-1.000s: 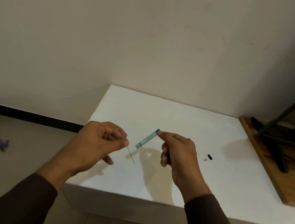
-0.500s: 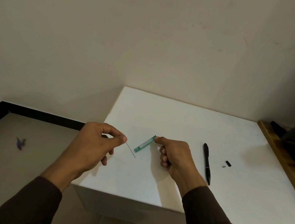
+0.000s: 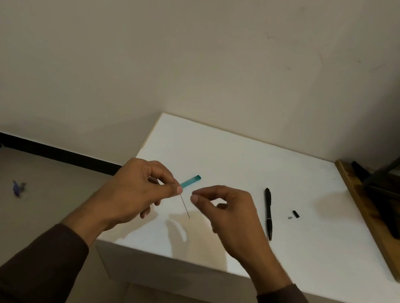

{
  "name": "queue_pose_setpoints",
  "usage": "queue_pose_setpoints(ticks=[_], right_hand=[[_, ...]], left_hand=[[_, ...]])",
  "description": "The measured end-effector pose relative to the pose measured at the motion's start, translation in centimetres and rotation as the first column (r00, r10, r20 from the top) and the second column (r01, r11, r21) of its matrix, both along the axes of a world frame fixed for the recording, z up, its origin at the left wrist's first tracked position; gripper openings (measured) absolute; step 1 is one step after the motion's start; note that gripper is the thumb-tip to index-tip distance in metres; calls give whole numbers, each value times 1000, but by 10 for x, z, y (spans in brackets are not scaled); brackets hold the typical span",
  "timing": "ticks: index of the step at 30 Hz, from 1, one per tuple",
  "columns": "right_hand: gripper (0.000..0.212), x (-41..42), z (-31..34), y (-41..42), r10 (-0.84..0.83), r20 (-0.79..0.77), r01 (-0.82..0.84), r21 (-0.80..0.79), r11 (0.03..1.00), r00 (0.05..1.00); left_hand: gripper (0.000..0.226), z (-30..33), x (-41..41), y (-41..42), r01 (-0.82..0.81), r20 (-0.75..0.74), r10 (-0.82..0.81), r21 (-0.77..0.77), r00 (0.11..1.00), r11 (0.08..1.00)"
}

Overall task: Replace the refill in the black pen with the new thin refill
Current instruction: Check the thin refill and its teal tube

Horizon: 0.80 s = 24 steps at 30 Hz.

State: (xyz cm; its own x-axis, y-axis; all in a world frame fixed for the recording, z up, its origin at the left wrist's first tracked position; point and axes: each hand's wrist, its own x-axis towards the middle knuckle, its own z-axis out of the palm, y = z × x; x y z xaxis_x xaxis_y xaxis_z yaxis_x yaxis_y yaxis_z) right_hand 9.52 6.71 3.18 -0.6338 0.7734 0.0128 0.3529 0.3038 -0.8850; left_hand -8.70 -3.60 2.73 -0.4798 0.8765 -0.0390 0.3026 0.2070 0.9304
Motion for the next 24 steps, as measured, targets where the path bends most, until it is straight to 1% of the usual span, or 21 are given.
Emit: queue_pose_setpoints(ticks=[1,3,7,8,11,14,16,18,21,24], right_hand=[[4,1,1,-5,40,19,-40,12,999,999],[11,2,2,-10,66,37,-66,-6,998,997],[6,5,5,-10,62,23,-61,-39,997,998],[6,6,5,-9,58,12,-58,-49,997,998],[4,17,7,-4,42,-58,-48,-109,993,997],[3,41,12,8,-78,-171,41,-212,976,982],[4,62,16,20,-181,-230,110,-291,950,956],[7,85,20,31,-255,-265,157,-343,926,930],[6,112,23,40,-337,-289,220,-369,903,896],[7,135,21,48,-476,-282,360,-376,854,833]], left_hand=[[11,2,3,1,22,-6,-22,0,1000,1000],[11,4,7,2,41,-8,-41,14,999,999],[11,6,8,1,54,10,-54,42,998,998],[14,6,9,1,58,23,-59,54,998,997],[33,9,14,2,25,67,-32,103,997,994],[38,7,25,9,-80,104,68,113,992,990],[31,2,39,18,-107,87,99,93,991,990],[21,-4,63,33,-102,48,99,70,994,992],[20,-13,103,59,-47,-24,48,43,999,998],[15,-22,137,89,-3,-94,4,7,996,1000]])
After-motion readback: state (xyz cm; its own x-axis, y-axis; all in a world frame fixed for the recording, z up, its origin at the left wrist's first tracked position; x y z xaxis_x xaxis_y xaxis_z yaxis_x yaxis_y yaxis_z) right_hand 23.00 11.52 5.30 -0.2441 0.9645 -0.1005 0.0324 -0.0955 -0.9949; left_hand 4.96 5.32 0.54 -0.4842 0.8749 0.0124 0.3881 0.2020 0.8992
